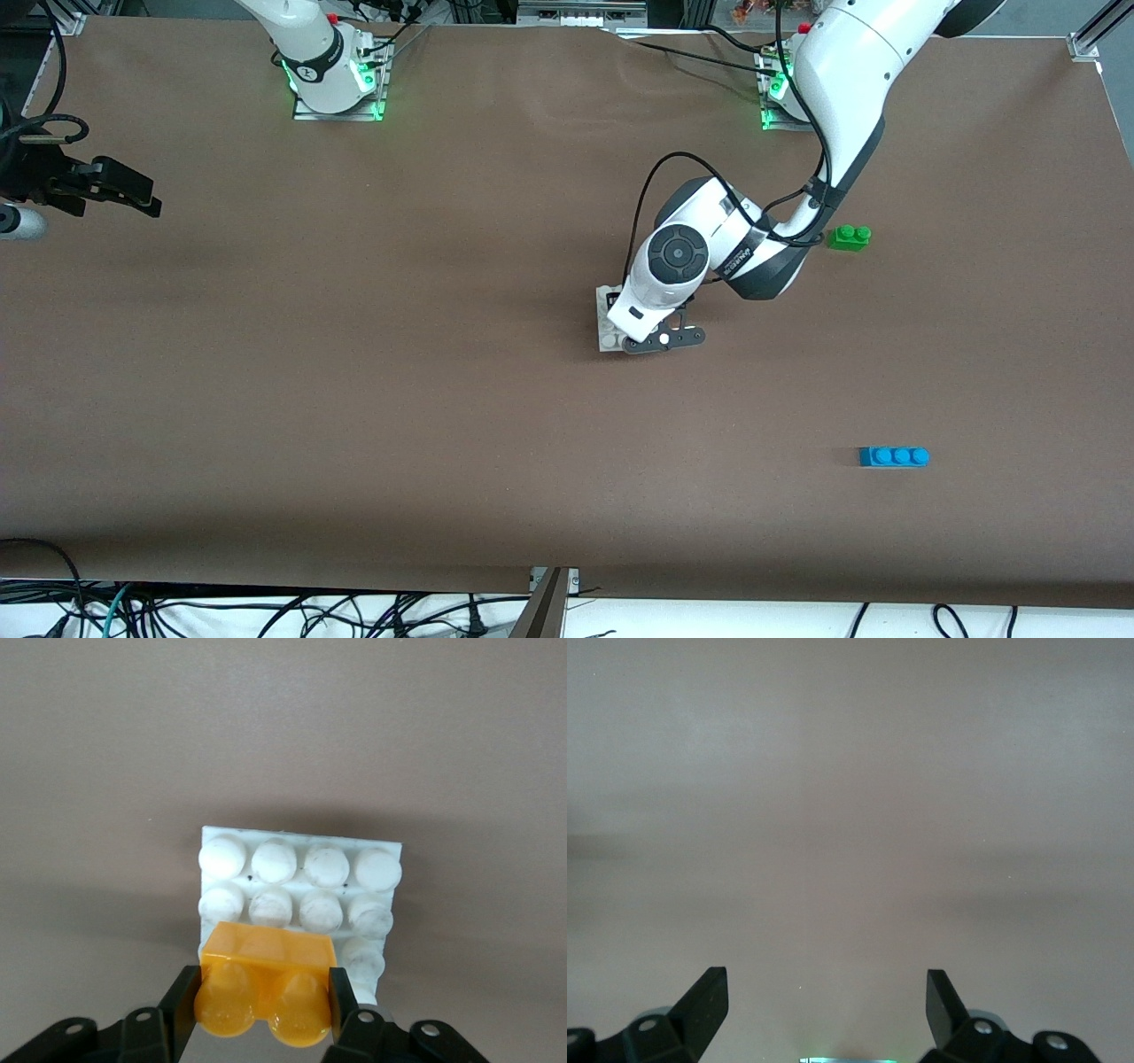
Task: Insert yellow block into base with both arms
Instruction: 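Press the yellow block down onto the base plate studs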
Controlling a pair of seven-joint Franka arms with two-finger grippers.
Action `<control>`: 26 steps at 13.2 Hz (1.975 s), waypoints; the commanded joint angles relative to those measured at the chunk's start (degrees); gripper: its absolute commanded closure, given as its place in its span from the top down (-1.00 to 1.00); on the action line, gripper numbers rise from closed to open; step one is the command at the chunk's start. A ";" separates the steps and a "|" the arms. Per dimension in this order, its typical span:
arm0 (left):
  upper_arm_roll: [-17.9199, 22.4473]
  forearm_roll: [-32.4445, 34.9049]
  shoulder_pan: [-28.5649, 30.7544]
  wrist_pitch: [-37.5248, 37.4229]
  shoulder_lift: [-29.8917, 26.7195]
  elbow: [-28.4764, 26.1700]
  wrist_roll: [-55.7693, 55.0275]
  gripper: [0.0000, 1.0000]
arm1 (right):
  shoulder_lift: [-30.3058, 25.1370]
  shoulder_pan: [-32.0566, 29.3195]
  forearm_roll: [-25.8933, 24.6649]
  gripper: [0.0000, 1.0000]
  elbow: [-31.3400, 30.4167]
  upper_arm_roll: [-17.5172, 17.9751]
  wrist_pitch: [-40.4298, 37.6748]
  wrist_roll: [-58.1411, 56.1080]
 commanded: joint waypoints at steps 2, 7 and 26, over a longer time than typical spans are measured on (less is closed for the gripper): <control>0.62 1.29 -1.78 1.39 1.82 1.30 -1.24 -0.26 | -0.09 -0.43 -0.56 0.98 0.26 0.19 -0.60 -0.32; 0.63 1.47 -2.05 1.57 2.43 0.60 -1.24 -0.26 | -0.09 -0.43 -0.47 0.98 0.26 0.19 -0.60 -0.32; 0.63 1.55 -2.40 1.57 2.96 -0.72 -8.54 1.00 | -0.09 -0.43 -0.47 0.98 0.34 0.19 -0.52 -0.23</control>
